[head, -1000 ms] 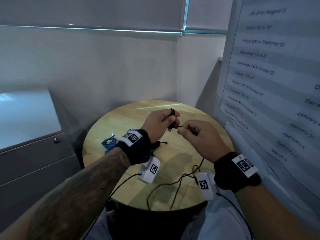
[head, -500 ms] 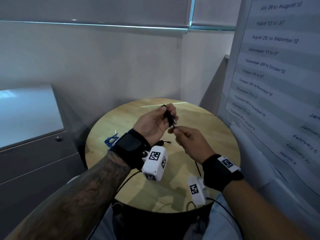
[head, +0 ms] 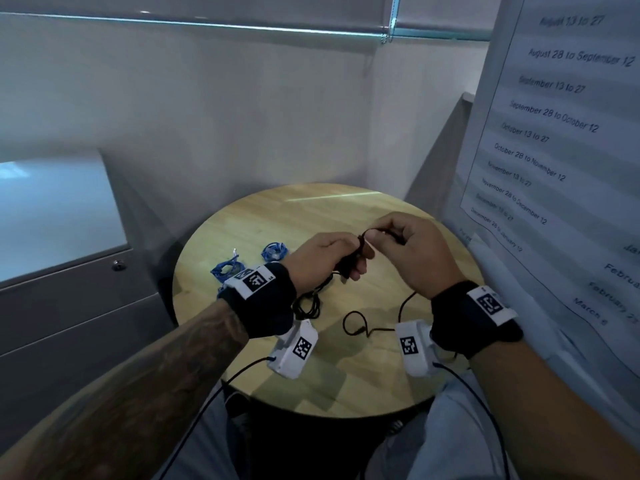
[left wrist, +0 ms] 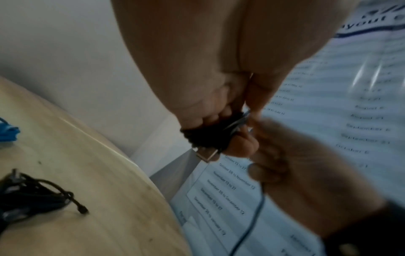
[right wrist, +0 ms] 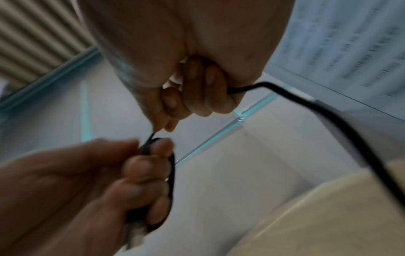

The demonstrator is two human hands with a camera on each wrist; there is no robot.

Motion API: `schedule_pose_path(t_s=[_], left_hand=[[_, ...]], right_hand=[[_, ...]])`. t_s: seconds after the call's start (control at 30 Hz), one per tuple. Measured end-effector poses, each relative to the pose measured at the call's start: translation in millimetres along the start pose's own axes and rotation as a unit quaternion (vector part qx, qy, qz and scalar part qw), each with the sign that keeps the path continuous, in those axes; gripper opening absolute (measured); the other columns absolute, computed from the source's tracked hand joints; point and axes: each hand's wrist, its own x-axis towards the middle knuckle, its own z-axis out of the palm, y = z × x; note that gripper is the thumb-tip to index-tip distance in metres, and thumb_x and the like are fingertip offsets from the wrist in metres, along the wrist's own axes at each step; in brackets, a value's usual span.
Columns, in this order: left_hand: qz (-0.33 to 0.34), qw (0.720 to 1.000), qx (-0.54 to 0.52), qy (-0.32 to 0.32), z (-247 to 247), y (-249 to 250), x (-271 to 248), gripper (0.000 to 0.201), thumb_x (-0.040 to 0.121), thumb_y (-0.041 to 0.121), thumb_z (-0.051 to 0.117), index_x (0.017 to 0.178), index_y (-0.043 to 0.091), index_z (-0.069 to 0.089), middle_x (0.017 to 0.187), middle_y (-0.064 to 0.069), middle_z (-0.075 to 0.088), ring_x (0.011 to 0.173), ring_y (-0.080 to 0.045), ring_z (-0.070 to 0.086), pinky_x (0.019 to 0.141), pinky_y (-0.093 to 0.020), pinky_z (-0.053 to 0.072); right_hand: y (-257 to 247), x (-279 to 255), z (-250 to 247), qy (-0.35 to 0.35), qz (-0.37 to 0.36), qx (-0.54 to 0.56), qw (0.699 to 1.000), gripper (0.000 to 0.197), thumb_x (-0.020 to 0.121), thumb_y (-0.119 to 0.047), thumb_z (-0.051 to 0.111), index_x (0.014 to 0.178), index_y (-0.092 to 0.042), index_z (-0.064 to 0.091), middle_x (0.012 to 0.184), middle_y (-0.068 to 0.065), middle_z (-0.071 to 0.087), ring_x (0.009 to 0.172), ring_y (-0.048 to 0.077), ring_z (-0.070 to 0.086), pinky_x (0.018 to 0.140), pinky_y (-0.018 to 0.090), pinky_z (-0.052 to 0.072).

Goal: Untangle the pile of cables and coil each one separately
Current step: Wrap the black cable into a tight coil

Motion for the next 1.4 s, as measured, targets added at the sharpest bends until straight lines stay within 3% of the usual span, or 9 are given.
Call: schedule_pose_path(t_s=[0.13,0.27,0.37,0.5,0.6,0.77,1.0,1.3,1.4], left_hand=[[-0.034,0.986,-0.163,-0.027,-4.2,12.4,1.7,0.030,0.101,0.005,0.031,0.094,-0.001,0.060,0.069,-0.005,0.054,0.060,-0.014,0.050,0.065,-0.026,0.047],[-0.049,0.912,-0.408,-0.014,-7.5,13.4,1.5,0.027,0.100,0.012,0.034,0.100,0.001,0.058,0.075,-0.003,0.055,0.062,-0.013,0.054,0.078,-0.030,0.049],[-0.012,0.888,-0.455,0.075,-11.8,5.3,7.6,0.027,0.102,0.012,0.034,0.104,0.000,0.058,0.083,-0.005,0.064,0.072,-0.015,0.063,0.079,-0.030,0.055],[0.020,0.911,-0.373,0.174,-15.8,-4.3,16.6,0.024,0.103,0.009,0.035,0.106,-0.002,0.056,0.085,-0.010,0.063,0.077,-0.023,0.062,0.070,-0.031,0.054],[0.062,0.970,-0.111,0.210,-12.2,-12.0,17.1,0.020,0.101,0.004,0.045,0.108,-0.005,0.061,0.086,-0.011,0.067,0.075,-0.018,0.067,0.069,-0.029,0.054],[0.035,0.985,0.131,0.102,-19.9,-19.1,7.7,0.024,0.103,0.016,0.043,0.099,0.008,0.066,0.077,0.002,0.067,0.068,-0.008,0.061,0.071,-0.027,0.049],[-0.055,0.992,-0.116,-0.015,-7.2,16.1,-10.8,0.035,0.105,0.020,0.031,0.082,0.005,0.054,0.061,-0.003,0.043,0.054,-0.016,0.038,0.058,-0.023,0.042],[-0.054,0.858,-0.510,0.030,-10.9,11.6,-10.7,0.029,0.099,0.013,0.034,0.107,-0.002,0.057,0.081,-0.006,0.057,0.068,-0.014,0.055,0.079,-0.031,0.053],[-0.023,0.861,-0.499,0.093,-16.5,4.5,-2.3,0.027,0.101,0.012,0.033,0.108,-0.002,0.055,0.084,-0.005,0.059,0.071,-0.015,0.059,0.083,-0.031,0.053]], right_hand=[[13.3,1.0,12.9,0.014,0.015,0.049,0.999,0.014,0.098,-0.013,0.064,0.088,-0.008,0.072,0.079,-0.004,0.071,0.072,0.003,0.061,0.073,0.018,0.048],[19.4,-17.8,36.2,-0.027,0.022,0.035,0.999,0.022,0.104,-0.010,0.051,0.093,-0.015,0.070,0.060,-0.027,0.060,0.059,-0.006,0.054,0.063,0.007,0.037],[34.6,-31.8,45.3,-0.072,0.048,0.000,0.996,0.020,0.104,-0.023,0.054,0.095,-0.022,0.072,0.060,-0.016,0.053,0.056,0.001,0.044,0.059,0.023,0.037],[30.7,-40.2,44.9,-0.114,0.007,-0.083,0.990,0.021,0.104,-0.030,0.053,0.100,-0.023,0.073,0.074,-0.010,0.067,0.067,0.009,0.059,0.066,0.032,0.046],[14.4,-32.8,34.5,-0.114,0.008,-0.098,0.989,0.022,0.099,-0.026,0.060,0.085,-0.014,0.071,0.069,0.007,0.064,0.059,0.015,0.053,0.060,0.034,0.044],[-10.0,-17.9,6.6,-0.039,0.023,-0.002,0.999,0.019,0.093,-0.013,0.066,0.075,-0.007,0.068,0.070,0.017,0.061,0.054,0.010,0.045,0.053,0.020,0.041],[7.9,1.2,3.8,0.008,0.014,-0.003,1.000,0.016,0.098,-0.019,0.063,0.087,-0.014,0.074,0.083,-0.008,0.072,0.076,0.002,0.061,0.072,0.013,0.045],[6.9,-19.3,41.6,-0.067,0.025,0.013,0.997,0.043,0.104,-0.014,0.052,0.066,-0.033,0.057,0.052,-0.016,0.044,0.052,0.001,0.037,0.056,0.019,0.030],[4.9,-31.3,46.5,-0.124,0.026,-0.039,0.991,0.027,0.105,-0.016,0.050,0.089,-0.016,0.072,0.055,-0.029,0.055,0.056,-0.005,0.053,0.057,0.012,0.034]])
